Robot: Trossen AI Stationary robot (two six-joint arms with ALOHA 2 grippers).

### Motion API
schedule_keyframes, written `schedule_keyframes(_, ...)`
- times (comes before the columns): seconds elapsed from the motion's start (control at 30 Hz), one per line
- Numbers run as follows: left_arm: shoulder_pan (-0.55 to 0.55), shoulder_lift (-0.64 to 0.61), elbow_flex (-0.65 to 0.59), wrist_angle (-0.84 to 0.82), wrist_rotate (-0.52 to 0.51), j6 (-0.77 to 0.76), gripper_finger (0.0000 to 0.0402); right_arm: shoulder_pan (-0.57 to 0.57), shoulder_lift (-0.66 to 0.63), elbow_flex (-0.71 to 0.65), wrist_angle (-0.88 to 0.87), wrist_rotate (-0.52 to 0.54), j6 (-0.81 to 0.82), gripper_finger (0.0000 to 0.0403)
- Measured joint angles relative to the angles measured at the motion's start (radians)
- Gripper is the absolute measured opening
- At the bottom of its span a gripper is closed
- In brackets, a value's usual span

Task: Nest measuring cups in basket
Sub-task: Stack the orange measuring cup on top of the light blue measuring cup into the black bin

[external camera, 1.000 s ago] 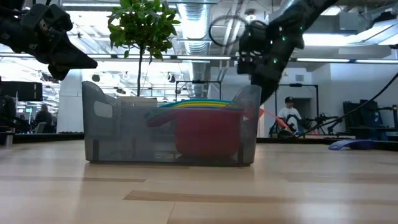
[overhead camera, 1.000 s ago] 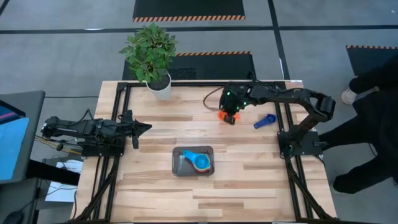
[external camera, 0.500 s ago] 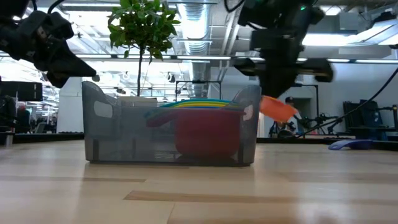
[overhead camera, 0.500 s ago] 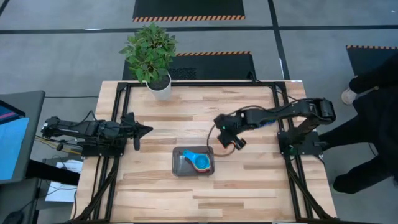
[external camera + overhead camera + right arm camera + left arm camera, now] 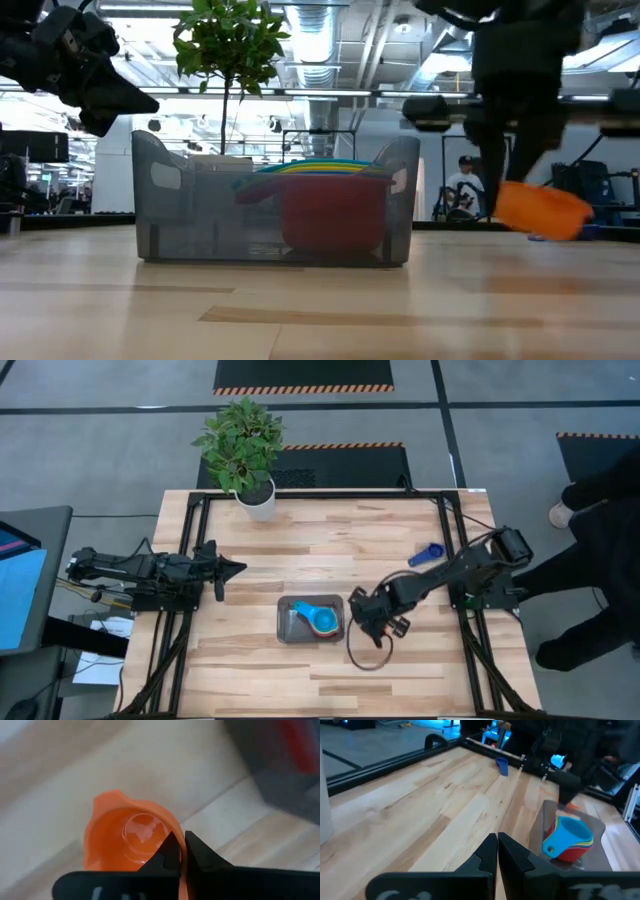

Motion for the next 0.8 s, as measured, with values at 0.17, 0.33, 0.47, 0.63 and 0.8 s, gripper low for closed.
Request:
schedule_keyframes(0.17, 0.000, 0.003, 0.000, 0.015, 0.002, 0.000, 0.0000, 0.065, 0.064, 0.012, 0.069, 0.021, 0.038, 0.0017)
schedule_keyframes(0.33, 0.000, 0.006, 0.000, 0.020, 0.006, 0.000, 0.0000, 0.089, 0.108, 0.080, 0.056, 0.089, 0.064, 0.0016)
schedule_keyframes(0.47, 0.000, 0.008, -0.001, 0.022, 0.007, 0.000, 0.0000, 0.101, 0.124, 0.128, 0.032, 0.061, 0.085, 0.0012)
schedule_keyframes(0.63, 0.000, 0.010, 0.000, 0.024, 0.007, 0.002, 0.0000, 0.145, 0.120, 0.179, -0.044, 0.108, 0.111, 0.0011)
schedule_keyframes(0.8, 0.000, 0.012, 0.000, 0.025, 0.008, 0.002, 0.0000, 0.170, 0.119, 0.290, -0.233, 0.291, 0.054, 0.0012)
